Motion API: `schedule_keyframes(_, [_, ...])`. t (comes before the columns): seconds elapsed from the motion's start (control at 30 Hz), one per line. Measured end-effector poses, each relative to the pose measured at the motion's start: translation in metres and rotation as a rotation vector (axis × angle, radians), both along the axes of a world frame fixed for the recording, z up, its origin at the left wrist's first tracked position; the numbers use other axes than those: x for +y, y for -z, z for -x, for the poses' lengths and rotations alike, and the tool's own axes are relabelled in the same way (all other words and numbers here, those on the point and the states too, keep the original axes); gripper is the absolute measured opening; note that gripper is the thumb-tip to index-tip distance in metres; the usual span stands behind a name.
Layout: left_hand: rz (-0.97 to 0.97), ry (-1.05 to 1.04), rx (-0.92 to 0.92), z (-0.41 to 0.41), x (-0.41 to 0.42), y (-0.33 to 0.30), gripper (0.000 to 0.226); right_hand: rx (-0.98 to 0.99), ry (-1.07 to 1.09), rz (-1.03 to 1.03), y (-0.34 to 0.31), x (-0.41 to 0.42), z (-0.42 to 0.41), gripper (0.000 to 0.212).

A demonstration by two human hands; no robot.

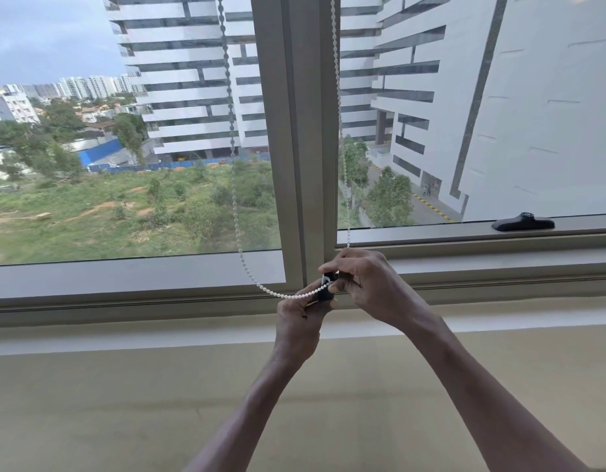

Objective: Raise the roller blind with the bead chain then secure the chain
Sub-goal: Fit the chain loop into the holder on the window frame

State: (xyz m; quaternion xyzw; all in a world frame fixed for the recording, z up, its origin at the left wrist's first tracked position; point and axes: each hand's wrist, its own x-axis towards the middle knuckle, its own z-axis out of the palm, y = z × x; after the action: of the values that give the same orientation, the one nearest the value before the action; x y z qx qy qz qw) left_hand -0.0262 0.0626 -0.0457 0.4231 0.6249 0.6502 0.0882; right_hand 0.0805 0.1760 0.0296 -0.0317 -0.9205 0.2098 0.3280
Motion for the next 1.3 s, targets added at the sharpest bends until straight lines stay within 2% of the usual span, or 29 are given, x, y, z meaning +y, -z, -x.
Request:
schedule_keyframes(0.3, [-0.083, 0.065, -0.083, 0.004, -0.002, 0.002, 0.031, 0.265, 0.269, 0.26, 0.037, -0.023, 0.005, 0.042])
schedule_keyframes(0.57, [-0.09, 0.139, -0.207, -0.001, -0.008, 0.002, 0.03, 0.264, 0.323, 0.476, 0.058, -0.035, 0.014, 0.036])
schedule_keyframes(0.73, [-0.037, 0.158, -0.241, 0.003, -0.013, 0.008, 0.037, 0.204, 0.328, 0.517, 0.072, -0.03, 0.013, 0.032])
schedule_keyframes(1.0, [0.02, 0.112, -0.138, 0.005, -0.021, 0.023, 0.049, 0.123, 0.261, 0.58, 0.087, -0.03, 0.013, 0.033])
schedule_keyframes(1.3, [0.091, 0.013, -0.092, 0.01, -0.024, 0.046, 0.049, 0.074, 0.231, 0.703, 0.101, -0.036, 0.014, 0.032])
